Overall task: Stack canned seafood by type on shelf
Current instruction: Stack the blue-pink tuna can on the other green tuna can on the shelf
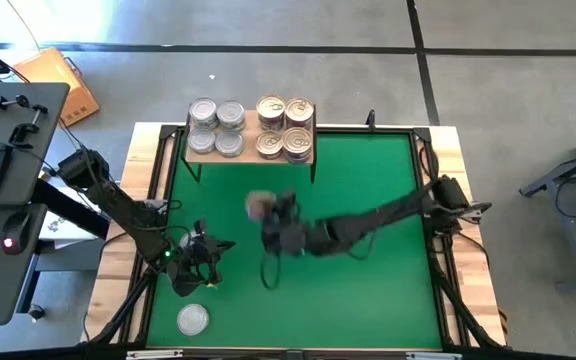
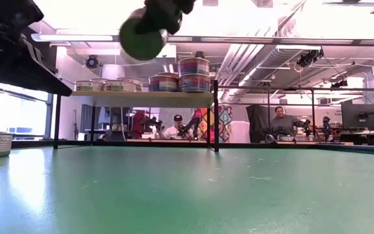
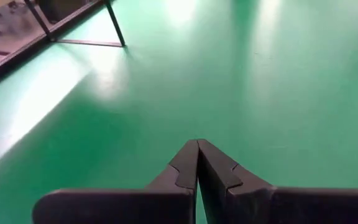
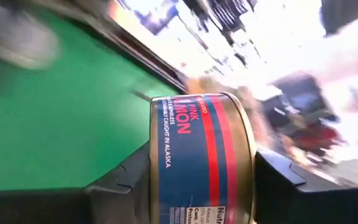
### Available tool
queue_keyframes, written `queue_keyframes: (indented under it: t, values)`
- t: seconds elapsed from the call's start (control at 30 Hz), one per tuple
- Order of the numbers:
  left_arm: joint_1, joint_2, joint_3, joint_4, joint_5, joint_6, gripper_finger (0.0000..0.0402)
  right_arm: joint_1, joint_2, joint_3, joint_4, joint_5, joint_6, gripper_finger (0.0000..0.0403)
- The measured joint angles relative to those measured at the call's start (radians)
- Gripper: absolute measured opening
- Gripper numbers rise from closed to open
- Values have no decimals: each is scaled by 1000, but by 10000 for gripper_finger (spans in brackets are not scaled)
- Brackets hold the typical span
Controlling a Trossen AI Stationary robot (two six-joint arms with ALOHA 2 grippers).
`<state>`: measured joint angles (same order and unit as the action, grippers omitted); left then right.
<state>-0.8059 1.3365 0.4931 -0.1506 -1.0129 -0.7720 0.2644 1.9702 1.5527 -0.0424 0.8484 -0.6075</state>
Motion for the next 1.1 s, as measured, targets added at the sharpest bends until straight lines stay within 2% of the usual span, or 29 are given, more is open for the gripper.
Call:
queue_keyframes:
  t: [0.07, 0.17, 0.33, 0.43, 0.73, 1.1]
  values:
    - [0, 0, -9, 14, -6, 11, 0, -50, 10, 56, -27, 18, -96, 178]
    - [0, -1, -17, 48, -19, 22, 0, -131, 27, 147, -48, -34, -180, 178]
    - [0, 0, -21, 51, -23, 18, 0, -260, 79, 308, -131, -82, -203, 178]
    - [0, 0, -21, 51, -24, 17, 0, -310, 139, 360, -191, -99, -205, 178]
    - [0, 0, -21, 51, -24, 16, 0, -338, 150, 376, -254, -83, -109, 178]
    - [0, 0, -21, 51, -23, 17, 0, -343, 146, 377, -316, -55, -108, 178]
